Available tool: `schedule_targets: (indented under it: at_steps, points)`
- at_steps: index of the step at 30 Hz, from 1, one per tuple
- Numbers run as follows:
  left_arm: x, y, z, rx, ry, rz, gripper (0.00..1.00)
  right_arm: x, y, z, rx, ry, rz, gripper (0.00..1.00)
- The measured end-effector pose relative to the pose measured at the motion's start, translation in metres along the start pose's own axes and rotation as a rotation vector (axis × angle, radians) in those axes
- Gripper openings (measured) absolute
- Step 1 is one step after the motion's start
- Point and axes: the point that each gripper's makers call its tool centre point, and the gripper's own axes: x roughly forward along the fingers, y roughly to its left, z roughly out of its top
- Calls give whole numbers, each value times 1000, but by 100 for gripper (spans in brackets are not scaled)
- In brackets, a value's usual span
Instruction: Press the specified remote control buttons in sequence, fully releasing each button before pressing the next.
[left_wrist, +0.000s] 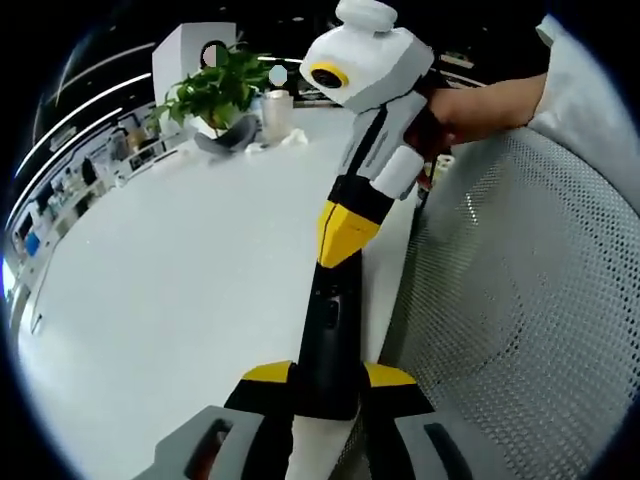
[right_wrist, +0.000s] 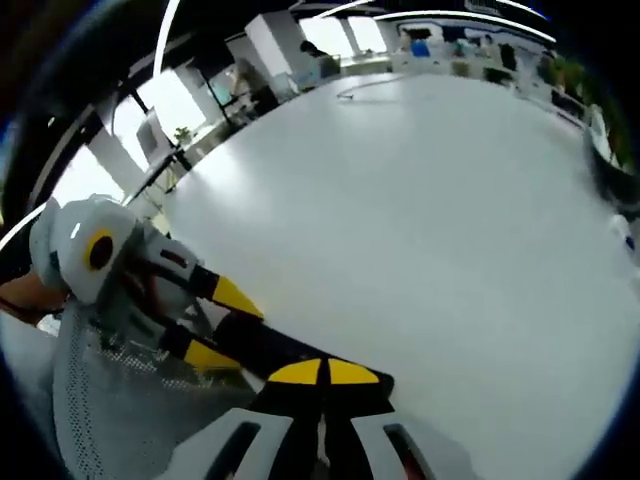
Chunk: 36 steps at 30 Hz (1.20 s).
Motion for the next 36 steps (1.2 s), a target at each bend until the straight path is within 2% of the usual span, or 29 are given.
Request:
schedule_targets:
  at_steps: [5, 7, 9, 12, 15, 20, 25, 30, 36]
  points:
    - [1, 1, 0, 0, -2, 0, 25, 0, 0, 0, 73, 15, 41, 0]
    - [1, 1, 0, -1, -4, 1, 25, -2, 11, -3, 96, 46, 101, 0]
    - [1, 1, 0, 0, -4, -1, 25, -2, 15, 0, 84, 28, 109, 0]
    - [1, 1, 0, -1, -3, 0, 25, -1, 14, 0, 49, 21, 98, 0]
    - [2, 0, 0, -2, -4, 0, 25, -1, 17, -5, 90, 54, 124, 0]
    - [2, -1, 1, -3, -6, -2, 25, 1, 15, -10, 101, 74, 121, 0]
    - [3, -1, 2, -2, -8, -3, 25, 0, 13, -9, 139, 64, 127, 0]
    - [3, -1, 2, 1, -9, -4, 25, 1, 14, -11, 93, 54, 113, 0]
    - [3, -1, 2, 0, -9, -3, 25, 1, 12, -10, 117, 50, 107, 0]
